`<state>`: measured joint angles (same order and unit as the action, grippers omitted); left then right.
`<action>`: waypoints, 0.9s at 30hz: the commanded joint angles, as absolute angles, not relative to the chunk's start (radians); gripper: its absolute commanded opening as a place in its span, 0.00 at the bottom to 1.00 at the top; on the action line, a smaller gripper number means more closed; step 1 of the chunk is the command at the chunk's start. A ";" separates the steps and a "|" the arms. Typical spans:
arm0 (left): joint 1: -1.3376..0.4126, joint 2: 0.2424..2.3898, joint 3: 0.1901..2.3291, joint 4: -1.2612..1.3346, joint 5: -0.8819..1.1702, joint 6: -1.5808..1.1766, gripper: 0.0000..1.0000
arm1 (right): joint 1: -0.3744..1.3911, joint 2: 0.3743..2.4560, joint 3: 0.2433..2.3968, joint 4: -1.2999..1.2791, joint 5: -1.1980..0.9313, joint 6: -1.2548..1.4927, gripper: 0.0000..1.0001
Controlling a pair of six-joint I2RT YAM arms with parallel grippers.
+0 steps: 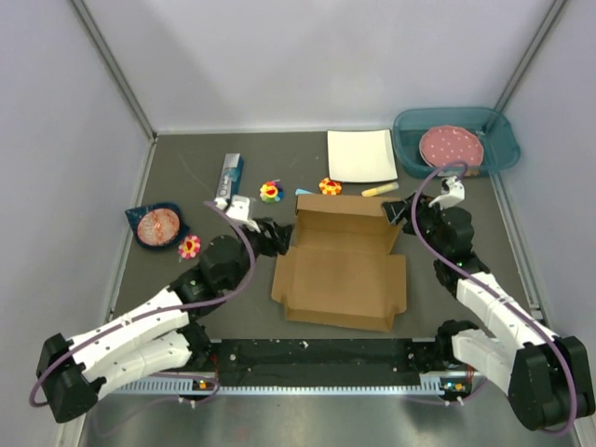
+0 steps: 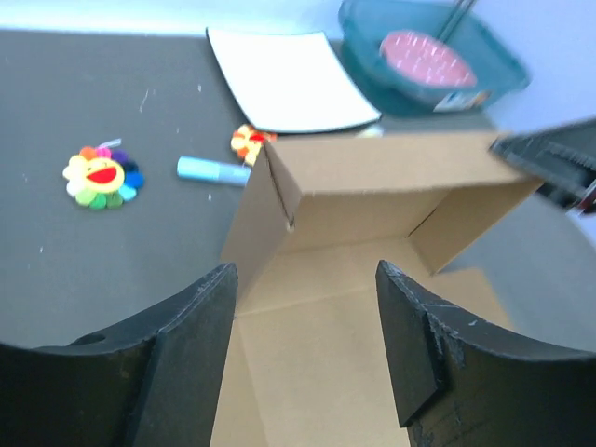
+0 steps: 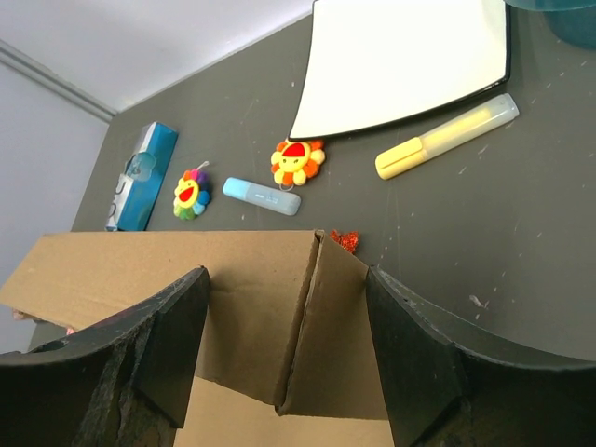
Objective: Fold the paper box
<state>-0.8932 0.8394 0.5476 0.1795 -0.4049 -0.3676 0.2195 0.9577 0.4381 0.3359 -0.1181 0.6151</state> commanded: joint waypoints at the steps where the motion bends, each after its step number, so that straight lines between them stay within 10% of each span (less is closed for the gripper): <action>1: -0.778 0.834 0.636 0.219 -0.274 -0.480 0.67 | 0.216 0.953 0.413 0.233 -0.092 0.560 0.67; 10: -0.571 1.175 0.842 0.239 0.205 -0.560 0.72 | 0.216 0.960 0.414 0.236 -0.104 0.551 0.67; 27: -0.480 1.374 0.834 0.264 0.340 -0.585 0.52 | 0.216 0.991 0.413 0.250 -0.118 0.552 0.67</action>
<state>-0.4923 1.3418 0.8501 0.2184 0.2821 -0.5770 0.2195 0.9604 0.4381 0.3370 -0.1249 0.5941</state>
